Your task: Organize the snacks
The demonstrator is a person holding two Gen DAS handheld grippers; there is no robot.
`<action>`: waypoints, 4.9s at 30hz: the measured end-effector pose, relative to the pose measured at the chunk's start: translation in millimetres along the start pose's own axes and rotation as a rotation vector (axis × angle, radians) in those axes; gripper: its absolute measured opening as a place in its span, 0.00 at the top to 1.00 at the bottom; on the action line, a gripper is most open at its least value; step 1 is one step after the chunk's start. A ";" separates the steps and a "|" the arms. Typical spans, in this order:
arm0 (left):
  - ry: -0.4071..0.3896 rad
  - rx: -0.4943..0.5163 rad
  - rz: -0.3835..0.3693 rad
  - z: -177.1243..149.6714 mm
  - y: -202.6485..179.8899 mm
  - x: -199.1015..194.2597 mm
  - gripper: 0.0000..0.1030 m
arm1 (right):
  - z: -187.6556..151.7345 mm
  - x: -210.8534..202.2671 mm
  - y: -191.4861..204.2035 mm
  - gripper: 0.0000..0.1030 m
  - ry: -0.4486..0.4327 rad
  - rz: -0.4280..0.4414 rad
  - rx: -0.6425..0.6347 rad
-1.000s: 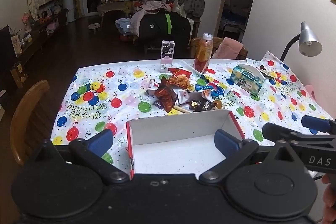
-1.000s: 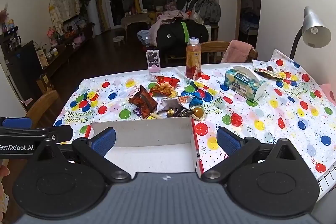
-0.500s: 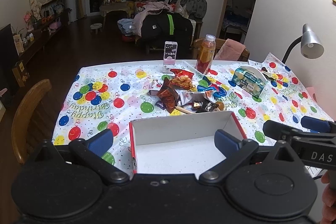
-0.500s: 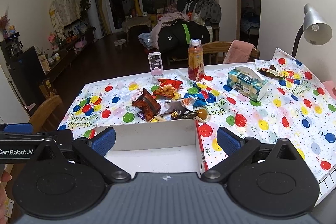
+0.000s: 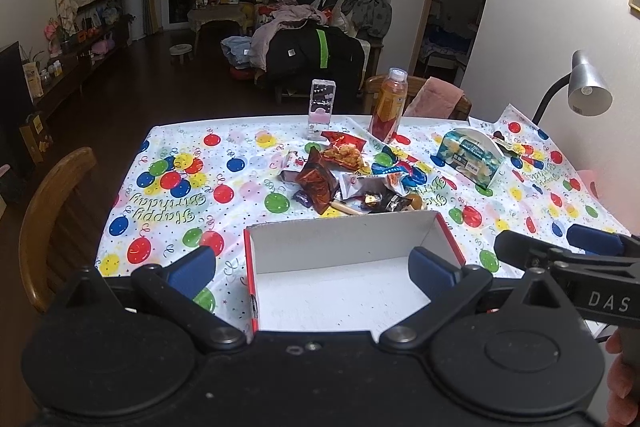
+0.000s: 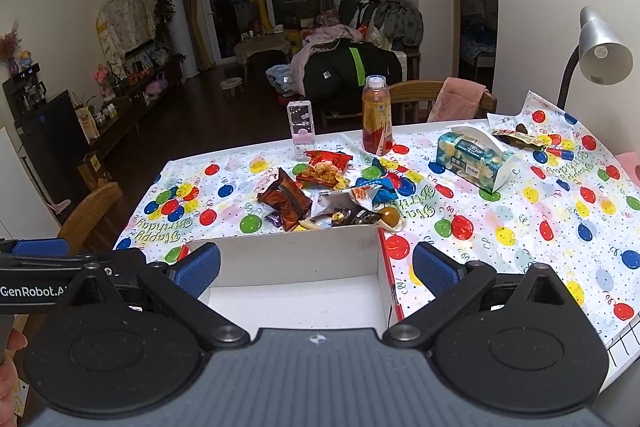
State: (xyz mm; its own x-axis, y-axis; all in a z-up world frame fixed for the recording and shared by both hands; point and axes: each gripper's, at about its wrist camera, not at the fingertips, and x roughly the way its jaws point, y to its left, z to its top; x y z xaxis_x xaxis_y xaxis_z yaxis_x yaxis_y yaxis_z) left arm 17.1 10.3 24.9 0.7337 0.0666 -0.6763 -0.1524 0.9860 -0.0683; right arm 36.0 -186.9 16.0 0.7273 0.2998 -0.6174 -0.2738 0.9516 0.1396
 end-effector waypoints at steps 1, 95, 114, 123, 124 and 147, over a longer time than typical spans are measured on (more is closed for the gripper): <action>0.000 0.001 0.000 0.0 0.1 0.0 0.01 | -0.1 -0.2 0.1 0.00 -0.001 0.001 0.000; 0.362 -0.006 0.038 97.4 3.9 362.5 0.23 | 82.0 372.8 -46.5 0.46 0.373 0.270 -0.683; 0.405 -0.051 -0.001 92.3 6.8 391.3 0.51 | 66.5 398.0 -33.1 0.89 0.364 0.233 -0.745; 0.385 -0.062 -0.026 98.7 8.0 376.5 0.71 | 82.2 381.6 -36.0 0.94 0.327 0.205 -0.706; 0.382 -0.061 -0.025 98.9 8.6 374.5 0.72 | 84.0 378.1 -36.6 0.95 0.322 0.197 -0.701; 0.284 -0.027 -0.092 107.3 18.1 254.5 0.75 | 105.7 237.4 -65.1 0.95 0.266 0.181 -0.401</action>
State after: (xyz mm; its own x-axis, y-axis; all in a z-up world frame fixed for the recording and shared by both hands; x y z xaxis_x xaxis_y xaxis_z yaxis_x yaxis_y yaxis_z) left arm 272.0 61.5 -69.8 0.5314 -0.0720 -0.8440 -0.1140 0.9812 -0.1555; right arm 293.1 -170.6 -57.8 0.4749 0.3805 -0.7935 -0.6387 0.7694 -0.0132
